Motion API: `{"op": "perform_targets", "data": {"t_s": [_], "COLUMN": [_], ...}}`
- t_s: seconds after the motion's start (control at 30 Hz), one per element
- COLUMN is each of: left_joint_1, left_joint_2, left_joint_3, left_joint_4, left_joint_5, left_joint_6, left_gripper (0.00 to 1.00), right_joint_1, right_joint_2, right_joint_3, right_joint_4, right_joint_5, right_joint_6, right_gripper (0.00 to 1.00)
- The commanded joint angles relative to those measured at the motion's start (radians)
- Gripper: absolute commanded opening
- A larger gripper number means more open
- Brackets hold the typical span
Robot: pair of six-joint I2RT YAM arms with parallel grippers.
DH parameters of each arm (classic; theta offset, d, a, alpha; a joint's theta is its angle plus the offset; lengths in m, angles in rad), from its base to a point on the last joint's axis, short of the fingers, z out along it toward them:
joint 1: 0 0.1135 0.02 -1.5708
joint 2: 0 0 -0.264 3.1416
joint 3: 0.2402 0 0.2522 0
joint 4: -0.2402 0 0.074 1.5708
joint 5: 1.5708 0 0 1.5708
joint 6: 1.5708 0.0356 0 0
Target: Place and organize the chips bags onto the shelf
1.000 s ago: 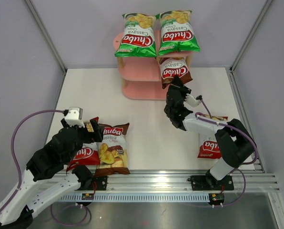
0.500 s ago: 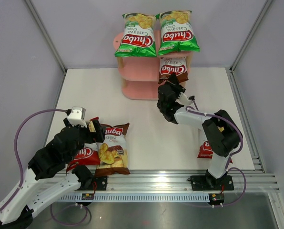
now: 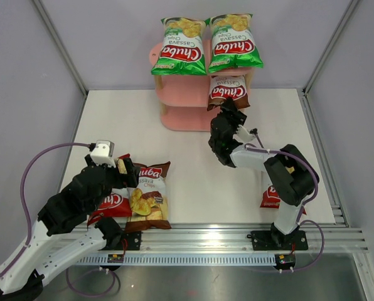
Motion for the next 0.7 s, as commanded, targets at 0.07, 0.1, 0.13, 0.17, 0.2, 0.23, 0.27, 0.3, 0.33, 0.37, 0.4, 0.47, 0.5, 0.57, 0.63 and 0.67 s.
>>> {"op": "perform_targets", "data": {"t_s": [0.07,0.1,0.13,0.17,0.2,0.23,0.27,0.3,0.33,0.37,0.4,0.47,0.5,0.57,0.63,0.67], "left_joint_1": [0.004,0.004,0.004,0.003,0.004,0.004,0.003,0.004,0.004,0.004,0.004,0.004,0.004,0.004,0.004,0.004], "left_joint_2": [0.007,0.005,0.005,0.004,0.004,0.005,0.007,0.007,0.012,0.015,0.016,0.027,0.033,0.054,0.074,0.102], "left_joint_3": [0.001,0.001,0.000,0.000,0.001,0.000,0.001,0.001,0.003,0.003,0.005,0.006,0.009,0.015,0.029,0.035], "left_joint_4": [0.048,0.048,0.047,0.047,0.045,0.045,0.044,0.042,0.038,0.038,0.036,0.028,0.025,0.016,-0.008,-0.022], "left_joint_5": [0.007,0.003,0.000,-0.002,-0.004,-0.005,-0.007,-0.010,-0.013,-0.014,-0.023,-0.033,-0.040,-0.051,-0.080,-0.089], "left_joint_6": [0.006,0.005,0.005,0.002,0.000,0.000,-0.003,-0.005,-0.006,-0.011,-0.012,-0.023,-0.026,-0.047,-0.070,-0.109], "left_gripper": [0.99,0.99,0.99,0.99,0.99,0.99,0.99,0.99,0.99,0.99,0.99,0.99,0.99,0.99,0.99,0.99], "right_joint_1": [-0.009,-0.009,-0.009,-0.009,-0.009,-0.009,-0.009,-0.009,-0.011,-0.012,-0.012,-0.012,-0.012,-0.011,-0.012,-0.014], "right_joint_2": [-0.041,-0.050,-0.058,-0.074,-0.084,-0.091,-0.108,-0.114,-0.124,-0.142,-0.150,-0.177,-0.189,-0.226,-0.260,-0.301], "right_joint_3": [-0.084,-0.095,-0.104,-0.123,-0.132,-0.141,-0.158,-0.167,-0.178,-0.204,-0.219,-0.268,-0.285,-0.336,-0.389,-0.406], "right_joint_4": [0.170,0.170,0.172,0.170,0.176,0.179,0.199,0.210,0.224,0.242,0.301,0.348,0.389,0.450,0.475,0.481], "right_joint_5": [-0.027,-0.036,-0.044,-0.056,-0.063,-0.067,-0.078,-0.084,-0.095,-0.118,-0.127,-0.170,-0.187,-0.248,-0.294,-0.355], "right_joint_6": [-0.125,-0.122,-0.123,-0.123,-0.131,-0.143,-0.160,-0.178,-0.192,-0.230,-0.261,-0.333,-0.355,-0.430,-0.500,-0.526], "right_gripper": [0.71,0.74,0.78,0.86,0.90,0.93,0.99,1.00,0.99,0.99,0.99,0.99,0.99,0.99,0.99,0.99]}}
